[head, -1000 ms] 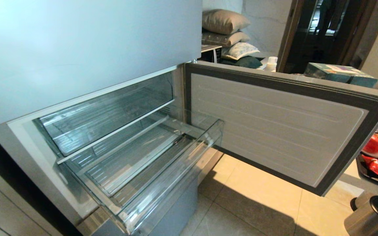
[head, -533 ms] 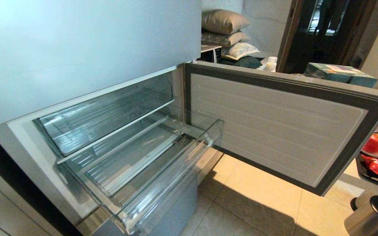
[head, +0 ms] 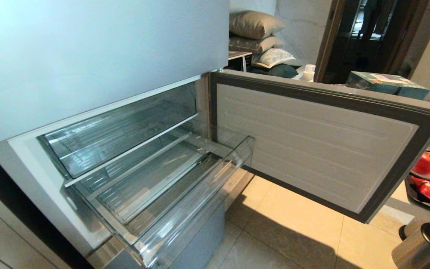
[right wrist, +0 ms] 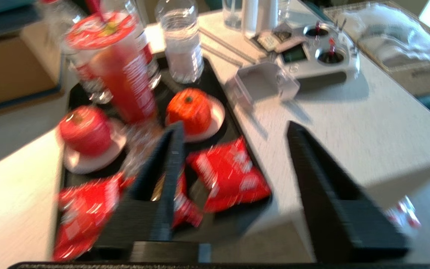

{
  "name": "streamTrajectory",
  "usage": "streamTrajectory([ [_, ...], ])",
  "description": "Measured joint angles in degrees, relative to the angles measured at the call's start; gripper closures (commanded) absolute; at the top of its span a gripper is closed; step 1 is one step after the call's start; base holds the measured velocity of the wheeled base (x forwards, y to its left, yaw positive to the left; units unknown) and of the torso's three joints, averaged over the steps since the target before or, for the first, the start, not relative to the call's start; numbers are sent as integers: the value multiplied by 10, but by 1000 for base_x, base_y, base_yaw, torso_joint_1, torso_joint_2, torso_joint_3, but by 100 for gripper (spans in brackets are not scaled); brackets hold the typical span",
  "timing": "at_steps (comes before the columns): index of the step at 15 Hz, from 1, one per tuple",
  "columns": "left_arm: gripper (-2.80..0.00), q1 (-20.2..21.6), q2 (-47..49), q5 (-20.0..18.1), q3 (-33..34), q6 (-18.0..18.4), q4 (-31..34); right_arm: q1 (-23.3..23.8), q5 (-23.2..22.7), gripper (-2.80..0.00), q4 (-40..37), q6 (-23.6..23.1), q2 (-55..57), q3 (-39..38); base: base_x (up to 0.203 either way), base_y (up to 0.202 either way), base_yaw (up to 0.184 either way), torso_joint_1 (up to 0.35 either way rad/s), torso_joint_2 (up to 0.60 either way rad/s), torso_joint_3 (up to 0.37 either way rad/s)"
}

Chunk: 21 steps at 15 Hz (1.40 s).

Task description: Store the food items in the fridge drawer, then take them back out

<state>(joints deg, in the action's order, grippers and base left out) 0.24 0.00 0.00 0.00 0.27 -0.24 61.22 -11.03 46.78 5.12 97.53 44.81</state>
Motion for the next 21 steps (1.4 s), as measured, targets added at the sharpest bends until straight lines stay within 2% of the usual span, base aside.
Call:
streamTrajectory([
  [4,0,0,0,0,0,0,0,20,-100,-280,140,2,134,44,0,0,0,0,0,0],
  [6,0,0,0,0,0,0,0,22,-153,-280,146,5,188,94,0,0,0,0,0,0],
  [8,0,0,0,0,0,0,0,18,-183,-280,147,5,234,142,0,0,0,0,0,0],
  [11,0,0,0,0,0,0,0,12,-190,-280,140,2,303,210,0,0,0,0,0,0],
  [15,0,0,0,0,0,0,0,2,-221,-280,120,4,371,288,0,0,0,0,0,0],
  [21,0,0,0,0,0,0,0,-28,-188,-280,92,4,445,405,0,0,0,0,0,0],
])
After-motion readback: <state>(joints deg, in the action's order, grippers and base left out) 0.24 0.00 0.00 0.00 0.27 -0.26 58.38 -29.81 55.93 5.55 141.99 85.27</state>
